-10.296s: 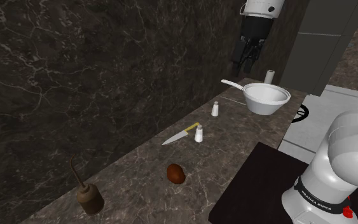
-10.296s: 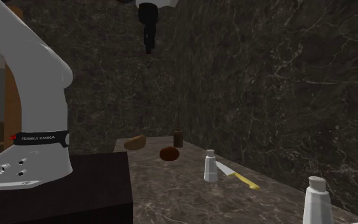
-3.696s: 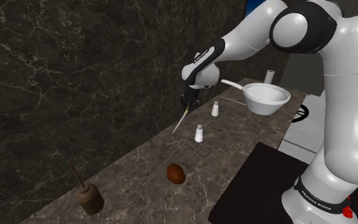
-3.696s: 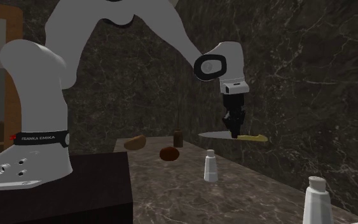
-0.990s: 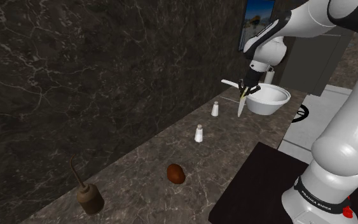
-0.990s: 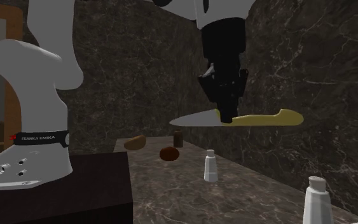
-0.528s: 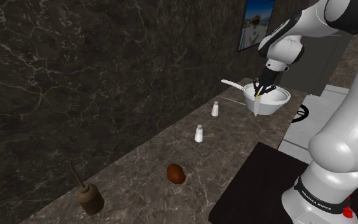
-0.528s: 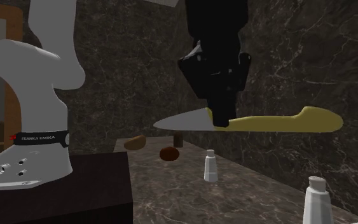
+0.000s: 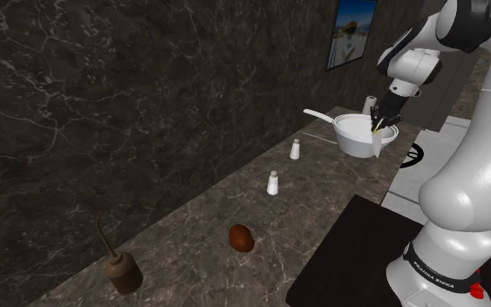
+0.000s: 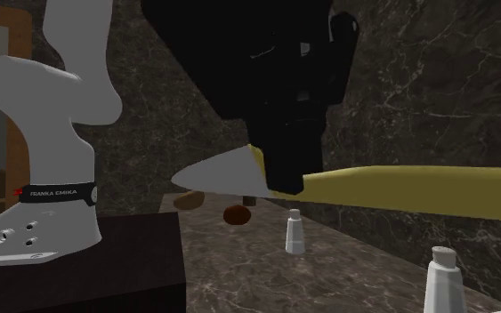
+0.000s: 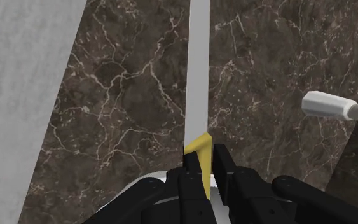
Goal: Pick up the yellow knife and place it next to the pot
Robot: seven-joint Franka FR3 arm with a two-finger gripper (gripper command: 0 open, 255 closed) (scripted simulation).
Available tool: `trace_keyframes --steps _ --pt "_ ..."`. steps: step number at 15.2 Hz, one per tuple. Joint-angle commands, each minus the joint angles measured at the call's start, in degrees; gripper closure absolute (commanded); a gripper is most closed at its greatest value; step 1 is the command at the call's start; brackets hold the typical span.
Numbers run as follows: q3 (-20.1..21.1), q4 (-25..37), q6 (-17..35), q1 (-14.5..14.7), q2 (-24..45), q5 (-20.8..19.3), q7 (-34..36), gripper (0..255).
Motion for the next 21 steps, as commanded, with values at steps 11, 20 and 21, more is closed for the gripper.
trace_keyframes --steps 11,20,21 --pt "-2.4 20.4 -11.7 -14.1 14.6 4.4 -13.2 255" --pt "-1.1 18.3 -6.9 -14.7 17.9 6.8 -15.4 255" --pt "-1.0 18.1 -6.4 -14.8 18.3 7.1 -15.7 255"
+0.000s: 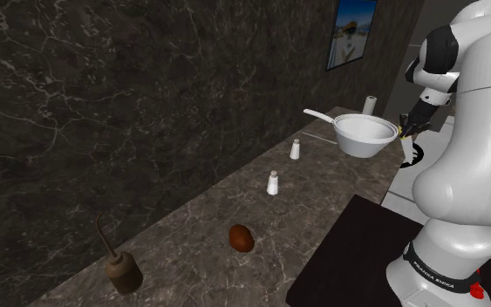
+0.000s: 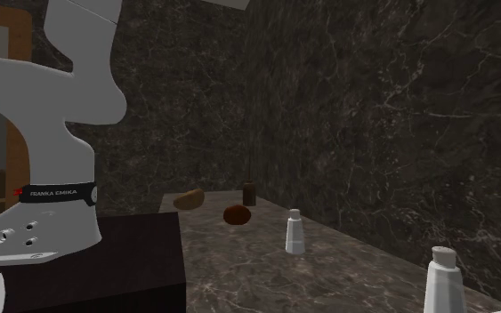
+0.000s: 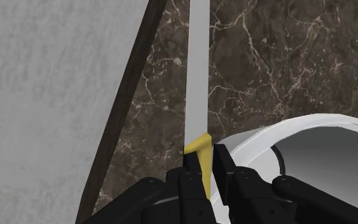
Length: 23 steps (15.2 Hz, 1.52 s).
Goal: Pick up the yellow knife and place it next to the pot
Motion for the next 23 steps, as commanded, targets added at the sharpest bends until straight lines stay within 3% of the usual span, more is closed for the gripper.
trace_keyframes --steps 1,23 --pt "0.3 -0.6 1.2 -0.1 0.8 0.6 -0.6 255" --pt "4.8 -0.5 10.9 -3.0 11.8 7.0 -5.8 255"
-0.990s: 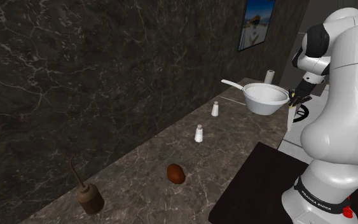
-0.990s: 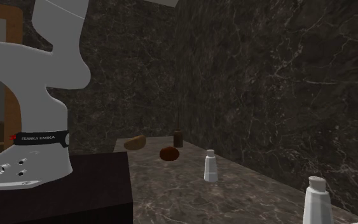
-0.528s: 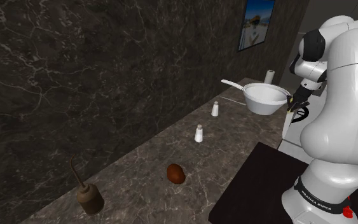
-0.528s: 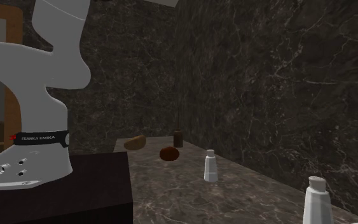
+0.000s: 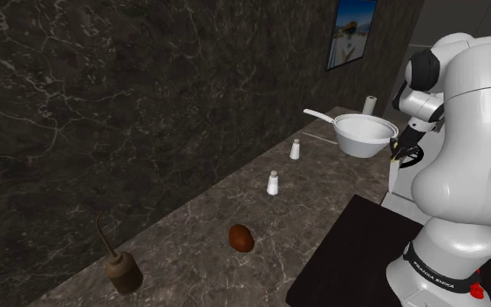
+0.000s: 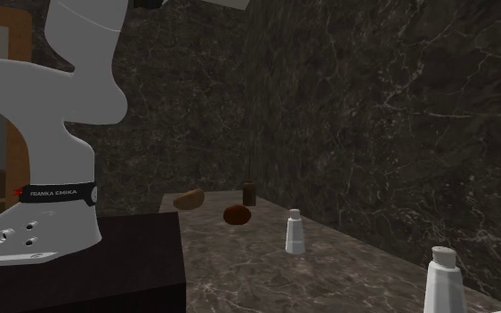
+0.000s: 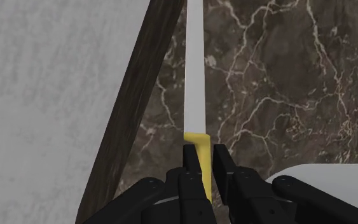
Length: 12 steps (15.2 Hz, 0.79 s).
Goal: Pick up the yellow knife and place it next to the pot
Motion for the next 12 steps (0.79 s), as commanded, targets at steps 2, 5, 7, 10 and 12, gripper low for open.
trace_keyframes --steps 2,5,7,10,12 --pt "0.7 0.4 1.2 -0.5 1.7 0.9 -0.7 255" --pt "1.4 1.0 2.3 -1.0 3.5 1.7 -1.4 255" --pt "1.8 1.4 3.0 -1.3 4.7 2.2 -1.7 255" --pt "2.2 1.7 3.5 -1.6 5.5 2.5 -2.0 255" --pt "2.2 1.7 3.5 -1.6 5.5 2.5 -2.0 255"
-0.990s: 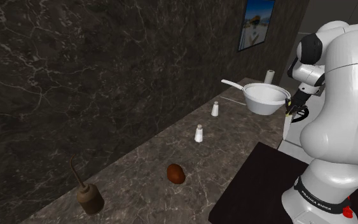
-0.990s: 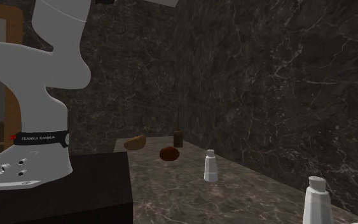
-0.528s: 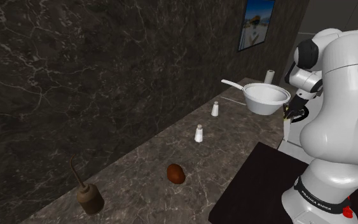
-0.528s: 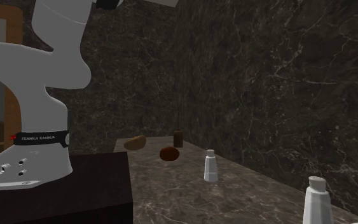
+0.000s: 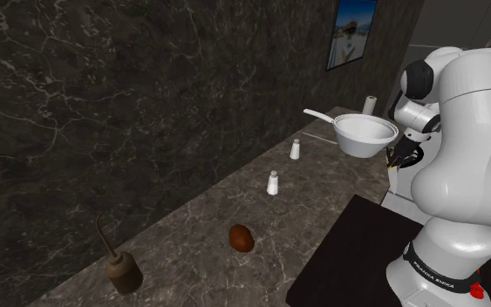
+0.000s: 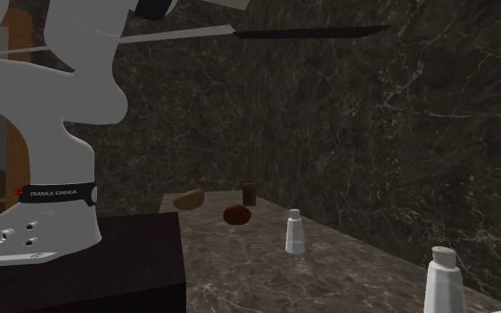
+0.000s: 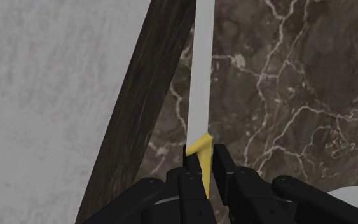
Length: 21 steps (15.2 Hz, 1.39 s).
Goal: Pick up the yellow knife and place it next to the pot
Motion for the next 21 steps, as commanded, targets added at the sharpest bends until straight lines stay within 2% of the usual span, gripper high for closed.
trace_keyframes --steps 1,4,5,10,14,21 --pt "0.0 0.0 0.0 0.0 0.0 0.0 0.0 255" --pt "0.0 0.0 0.0 0.0 0.0 0.0 0.0 255" --pt "0.0 0.0 0.0 0.0 0.0 0.0 0.0 0" --pt "0.0 0.0 0.0 0.0 0.1 0.0 0.0 0" --pt "-2.2 -0.3 -4.2 0.4 -4.5 -2.5 1.3 0" --pt "-2.2 -0.3 -4.2 0.4 -4.5 -2.6 1.3 0"
